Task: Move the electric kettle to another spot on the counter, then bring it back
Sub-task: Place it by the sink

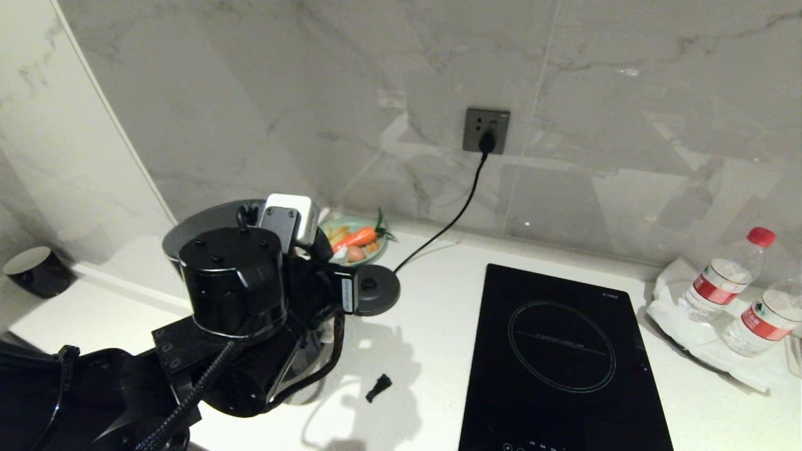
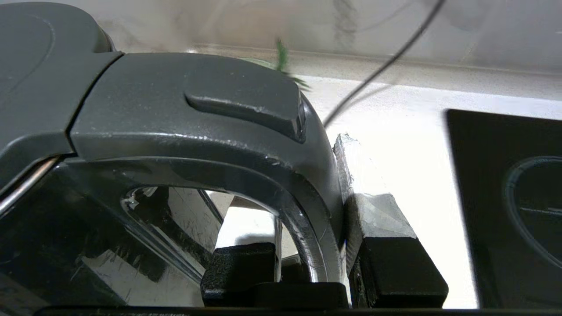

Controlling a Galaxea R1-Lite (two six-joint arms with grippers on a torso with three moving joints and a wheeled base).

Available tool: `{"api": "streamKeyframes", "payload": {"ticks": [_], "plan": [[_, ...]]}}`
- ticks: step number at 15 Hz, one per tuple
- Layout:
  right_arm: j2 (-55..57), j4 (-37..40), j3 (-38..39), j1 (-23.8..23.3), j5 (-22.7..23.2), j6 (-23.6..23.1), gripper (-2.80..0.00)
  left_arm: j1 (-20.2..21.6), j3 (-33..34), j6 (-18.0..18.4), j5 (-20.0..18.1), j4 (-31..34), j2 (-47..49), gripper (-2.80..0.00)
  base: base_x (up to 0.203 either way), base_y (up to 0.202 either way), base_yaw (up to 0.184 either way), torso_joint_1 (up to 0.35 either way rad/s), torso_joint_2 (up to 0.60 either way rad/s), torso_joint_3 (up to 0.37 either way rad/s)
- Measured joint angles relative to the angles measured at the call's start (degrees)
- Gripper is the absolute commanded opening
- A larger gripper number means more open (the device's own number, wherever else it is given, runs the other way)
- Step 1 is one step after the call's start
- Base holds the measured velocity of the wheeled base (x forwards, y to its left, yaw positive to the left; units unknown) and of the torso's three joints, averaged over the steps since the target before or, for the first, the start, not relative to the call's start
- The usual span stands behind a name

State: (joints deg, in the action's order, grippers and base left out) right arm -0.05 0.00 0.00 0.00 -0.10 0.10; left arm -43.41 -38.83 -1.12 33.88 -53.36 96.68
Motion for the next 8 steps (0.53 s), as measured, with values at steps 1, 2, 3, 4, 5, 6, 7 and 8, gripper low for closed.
{"api": "streamKeyframes", "payload": {"ticks": [1, 2, 3, 4, 5, 6, 7, 8], "plan": [[0.0, 0.0, 0.0, 0.0, 0.0, 0.0, -2.80, -0.2, 0.1, -0.7, 0.0, 0.0, 0.0, -2.80, 0.000, 0.000, 0.000, 0.000, 0.00, 0.000], [0.0, 0.0, 0.0, 0.0, 0.0, 0.0, -2.80, -0.1, 0.4, -1.3, 0.0, -0.1, -0.1, -2.80, 0.000, 0.000, 0.000, 0.000, 0.00, 0.000], [0.0, 0.0, 0.0, 0.0, 0.0, 0.0, -2.80, 0.4, 1.0, -1.8, -0.3, -0.2, -0.3, -2.80, 0.000, 0.000, 0.000, 0.000, 0.00, 0.000], [0.0, 0.0, 0.0, 0.0, 0.0, 0.0, -2.80, 1.2, 1.7, -1.9, -0.3, -0.1, -0.5, -2.80, 0.000, 0.000, 0.000, 0.000, 0.00, 0.000], [0.0, 0.0, 0.0, 0.0, 0.0, 0.0, -2.80, 1.7, 1.9, -2.0, -0.3, -0.1, -0.7, -2.80, 0.000, 0.000, 0.000, 0.000, 0.00, 0.000], [0.0, 0.0, 0.0, 0.0, 0.0, 0.0, -2.80, 2.0, 2.2, -1.9, -0.4, -0.1, -0.8, -2.80, 0.000, 0.000, 0.000, 0.000, 0.00, 0.000], [0.0, 0.0, 0.0, 0.0, 0.0, 0.0, -2.80, 2.0, 2.4, -1.9, -0.6, -0.2, -0.8, -2.80, 0.000, 0.000, 0.000, 0.000, 0.00, 0.000], [0.0, 0.0, 0.0, 0.0, 0.0, 0.0, -2.80, 2.0, 2.5, -2.1, -0.6, -0.2, -0.7, -2.80, 0.000, 0.000, 0.000, 0.000, 0.00, 0.000]]}}
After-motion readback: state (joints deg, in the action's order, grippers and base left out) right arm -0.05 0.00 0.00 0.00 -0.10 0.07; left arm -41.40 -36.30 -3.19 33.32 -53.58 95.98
